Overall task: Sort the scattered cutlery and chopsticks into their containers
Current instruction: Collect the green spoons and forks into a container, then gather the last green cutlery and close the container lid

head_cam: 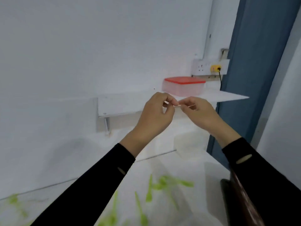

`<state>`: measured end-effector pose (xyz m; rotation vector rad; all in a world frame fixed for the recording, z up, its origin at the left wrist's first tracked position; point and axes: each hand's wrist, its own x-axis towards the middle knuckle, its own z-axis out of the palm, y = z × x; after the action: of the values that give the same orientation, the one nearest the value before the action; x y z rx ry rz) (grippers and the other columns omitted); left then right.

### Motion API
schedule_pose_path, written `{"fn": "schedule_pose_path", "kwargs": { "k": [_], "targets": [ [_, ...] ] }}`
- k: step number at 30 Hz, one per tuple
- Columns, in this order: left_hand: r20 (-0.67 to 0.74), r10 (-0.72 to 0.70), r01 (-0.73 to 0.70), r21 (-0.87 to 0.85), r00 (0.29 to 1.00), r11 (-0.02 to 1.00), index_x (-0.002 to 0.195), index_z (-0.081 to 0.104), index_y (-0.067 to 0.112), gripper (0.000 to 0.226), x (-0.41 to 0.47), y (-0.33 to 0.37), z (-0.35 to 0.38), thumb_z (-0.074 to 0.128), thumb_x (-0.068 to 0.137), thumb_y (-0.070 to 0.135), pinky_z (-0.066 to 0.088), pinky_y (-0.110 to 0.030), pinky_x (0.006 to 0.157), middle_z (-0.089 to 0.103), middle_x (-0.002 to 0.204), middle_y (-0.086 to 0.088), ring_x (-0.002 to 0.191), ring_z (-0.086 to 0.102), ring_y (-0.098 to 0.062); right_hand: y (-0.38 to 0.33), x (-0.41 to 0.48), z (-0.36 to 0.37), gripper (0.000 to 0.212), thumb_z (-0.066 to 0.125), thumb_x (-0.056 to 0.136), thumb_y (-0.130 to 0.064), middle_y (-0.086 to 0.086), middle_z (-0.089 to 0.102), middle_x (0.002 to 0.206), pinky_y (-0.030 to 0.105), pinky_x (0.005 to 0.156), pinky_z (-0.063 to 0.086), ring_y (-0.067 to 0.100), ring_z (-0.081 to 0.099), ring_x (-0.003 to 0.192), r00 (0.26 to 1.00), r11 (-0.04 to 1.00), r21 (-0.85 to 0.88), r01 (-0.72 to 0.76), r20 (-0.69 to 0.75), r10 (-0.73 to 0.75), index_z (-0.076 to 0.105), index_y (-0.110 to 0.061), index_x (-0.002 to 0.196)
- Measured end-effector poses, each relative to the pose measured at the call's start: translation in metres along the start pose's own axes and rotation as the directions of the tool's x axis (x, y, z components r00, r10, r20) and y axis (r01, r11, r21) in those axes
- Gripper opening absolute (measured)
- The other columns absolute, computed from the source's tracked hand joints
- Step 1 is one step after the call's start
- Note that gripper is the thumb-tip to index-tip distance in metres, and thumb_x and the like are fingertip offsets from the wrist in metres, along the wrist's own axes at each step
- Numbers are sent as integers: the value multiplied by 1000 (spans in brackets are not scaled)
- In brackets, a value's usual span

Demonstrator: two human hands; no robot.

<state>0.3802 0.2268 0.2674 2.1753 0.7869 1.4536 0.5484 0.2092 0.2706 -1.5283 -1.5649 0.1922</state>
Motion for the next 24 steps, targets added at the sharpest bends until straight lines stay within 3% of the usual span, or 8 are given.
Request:
{"fn": "schedule_pose_path", "kwargs": {
  "k": [2,4,7,10,14,18,21,24],
  "targets": [
    [-16,18,-16,70,1000,997,105,58,19,16,53,-3,25,54,92,10,41,-11,74,61,106,5,89,57,-5,21,49,-15,22,59,93,-22,0,63,119,28,91,41,21,55,112,977,997,-69,31,-210,-45,65,-22,114],
    [32,-33,26,174,999,984,118,54,18,26,96,-16,45,53,93,12,44,-19,84,58,116,2,100,58,-14,39,92,-23,49,65,88,-37,11,52,134,36,103,31,31,42,127,960,985,-172,-22,-280,-27,53,-18,131],
    [129,-145,94,334,981,938,141,44,16,44,140,-38,68,46,97,11,32,-18,97,45,142,-3,126,47,-18,62,137,-25,122,71,67,-73,24,4,159,48,119,8,40,3,148,982,935,-305,-183,-94,161,3,-23,156],
    [164,-238,166,362,957,917,144,43,18,48,158,-55,81,41,97,8,31,-16,93,41,148,-3,127,45,-15,81,160,-14,150,71,48,-86,24,-27,156,55,119,11,46,-4,147,954,926,-259,-276,42,296,-31,-38,147],
    [229,-264,166,373,937,913,149,35,23,54,160,-65,87,44,97,10,32,-25,108,37,153,-1,137,39,-18,91,181,-6,153,82,43,-74,24,-9,156,53,115,28,47,20,140,954,947,-114,-299,-33,297,-24,-41,147],
    [192,-186,123,302,964,946,154,24,21,59,157,-61,80,48,100,20,27,-32,117,28,158,0,143,31,-17,78,187,-6,127,87,55,-55,18,14,144,46,107,34,39,23,131,972,988,-12,-155,-182,151,5,-33,149],
    [11,-13,10,289,1000,957,149,37,17,48,149,-43,56,45,103,30,21,-17,113,36,154,4,139,32,-6,50,174,-4,121,86,54,-58,15,11,147,45,109,26,32,15,134,973,996,34,82,-218,-73,12,-36,148],
    [26,199,-198,291,980,936,146,43,22,42,128,-19,14,40,105,30,28,-7,106,45,143,16,124,39,9,8,147,7,120,84,49,-58,14,15,145,41,111,23,30,16,135,919,937,57,346,-223,-326,16,-35,145]
  ]
}}
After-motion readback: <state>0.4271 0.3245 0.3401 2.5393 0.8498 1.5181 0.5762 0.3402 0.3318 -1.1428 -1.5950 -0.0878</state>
